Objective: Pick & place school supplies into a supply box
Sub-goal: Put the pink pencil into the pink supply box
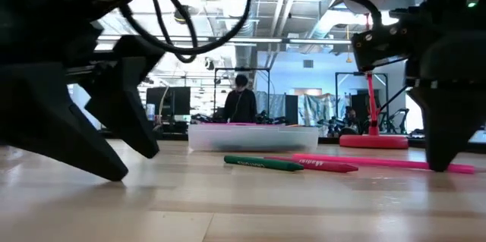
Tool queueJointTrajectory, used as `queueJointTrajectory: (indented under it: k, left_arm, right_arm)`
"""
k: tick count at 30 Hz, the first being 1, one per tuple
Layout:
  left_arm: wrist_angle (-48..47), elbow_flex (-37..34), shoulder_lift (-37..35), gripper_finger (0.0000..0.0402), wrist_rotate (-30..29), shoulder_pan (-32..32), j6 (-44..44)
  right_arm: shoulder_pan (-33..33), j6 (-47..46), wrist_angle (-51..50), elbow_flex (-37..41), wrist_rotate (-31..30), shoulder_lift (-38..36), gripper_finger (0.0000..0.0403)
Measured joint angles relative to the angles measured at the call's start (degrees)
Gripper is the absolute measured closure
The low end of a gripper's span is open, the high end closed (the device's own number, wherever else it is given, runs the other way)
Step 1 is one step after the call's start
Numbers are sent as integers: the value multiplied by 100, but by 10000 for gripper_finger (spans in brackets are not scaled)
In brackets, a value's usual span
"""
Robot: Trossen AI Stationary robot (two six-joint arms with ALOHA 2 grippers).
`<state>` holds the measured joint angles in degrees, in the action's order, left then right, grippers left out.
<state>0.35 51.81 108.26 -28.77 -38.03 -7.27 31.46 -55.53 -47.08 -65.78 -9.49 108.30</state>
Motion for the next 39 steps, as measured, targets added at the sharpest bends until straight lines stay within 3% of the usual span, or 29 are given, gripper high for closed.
queueJointTrajectory:
  k: [8, 12, 18, 23, 31, 39]
  left_arm:
    - [-940, -22, -250, 251, -1526, -379, -773]
    - [-1250, -15, -256, 251, -1860, -487, -1083]
    - [-1414, -11, -255, 251, -2178, -499, -1324]
    - [-1416, -8, -255, 251, -2279, -499, -1337]
    - [-1513, -6, -257, 251, -2315, -499, -1312]
    - [-1694, 0, -260, 251, -2304, -535, -1375]
  right_arm:
    - [-48, 49, -221, -132, -429, -5, 403]
    - [-84, 229, -402, -306, -550, -10, 403]
    - [-336, 769, -727, -752, -1094, -21, 402]
    - [-927, 1741, -773, -1014, -1510, -24, 401]
    - [-2174, 3020, -403, -1058, -1605, -27, 401]
    - [-2697, 4326, 517, -1058, -1454, -27, 402]
